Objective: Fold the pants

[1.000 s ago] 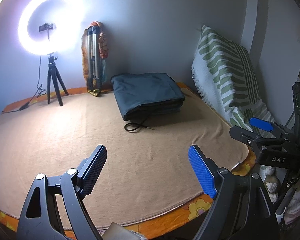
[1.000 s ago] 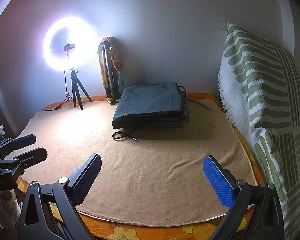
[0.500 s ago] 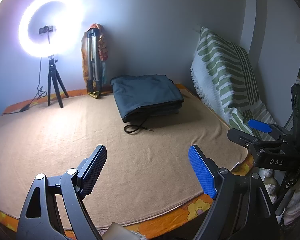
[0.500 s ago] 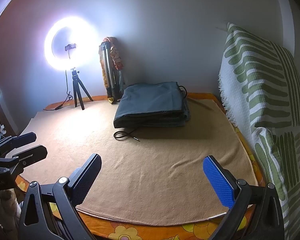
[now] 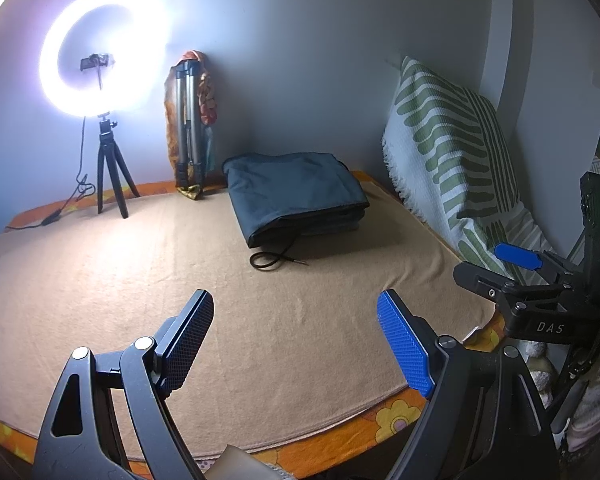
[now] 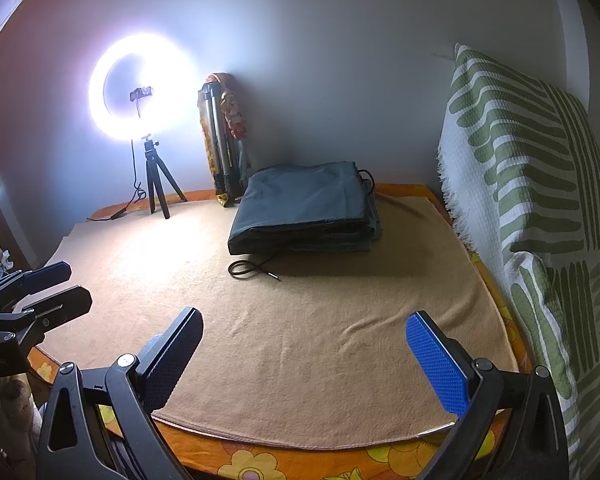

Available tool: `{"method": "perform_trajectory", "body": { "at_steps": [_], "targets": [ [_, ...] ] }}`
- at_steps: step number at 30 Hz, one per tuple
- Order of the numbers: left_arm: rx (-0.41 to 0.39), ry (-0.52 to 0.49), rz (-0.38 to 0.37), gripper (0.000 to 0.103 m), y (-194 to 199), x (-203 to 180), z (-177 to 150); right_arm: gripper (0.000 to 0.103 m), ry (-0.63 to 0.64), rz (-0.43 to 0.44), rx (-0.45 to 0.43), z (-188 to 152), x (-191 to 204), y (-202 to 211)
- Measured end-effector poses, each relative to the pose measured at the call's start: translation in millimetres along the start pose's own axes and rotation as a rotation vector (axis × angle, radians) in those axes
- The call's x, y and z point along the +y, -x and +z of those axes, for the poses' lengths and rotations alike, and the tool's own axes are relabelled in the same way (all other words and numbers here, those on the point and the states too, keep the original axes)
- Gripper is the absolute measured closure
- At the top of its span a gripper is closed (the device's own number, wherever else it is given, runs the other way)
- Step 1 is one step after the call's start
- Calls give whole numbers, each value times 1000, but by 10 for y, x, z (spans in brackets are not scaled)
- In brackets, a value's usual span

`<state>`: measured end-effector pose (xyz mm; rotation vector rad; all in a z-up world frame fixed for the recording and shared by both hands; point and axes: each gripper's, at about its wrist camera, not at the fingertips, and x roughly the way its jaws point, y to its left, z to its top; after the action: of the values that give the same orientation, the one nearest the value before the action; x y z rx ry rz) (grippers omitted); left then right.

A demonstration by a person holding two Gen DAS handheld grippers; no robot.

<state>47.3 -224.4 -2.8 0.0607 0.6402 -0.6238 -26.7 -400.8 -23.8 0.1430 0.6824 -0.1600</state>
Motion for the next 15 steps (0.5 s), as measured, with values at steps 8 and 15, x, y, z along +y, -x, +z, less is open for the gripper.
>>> {"method": "perform_trajectory", "body": {
  "at_steps": [8,15],
  "targets": [
    [-5,3,11,19,3,15,4,0,0,3,4,-3,5,-13],
    [-16,-4,20,19,6,14,-6,0,-1,6,8,-14,1,-33]
  ]
}}
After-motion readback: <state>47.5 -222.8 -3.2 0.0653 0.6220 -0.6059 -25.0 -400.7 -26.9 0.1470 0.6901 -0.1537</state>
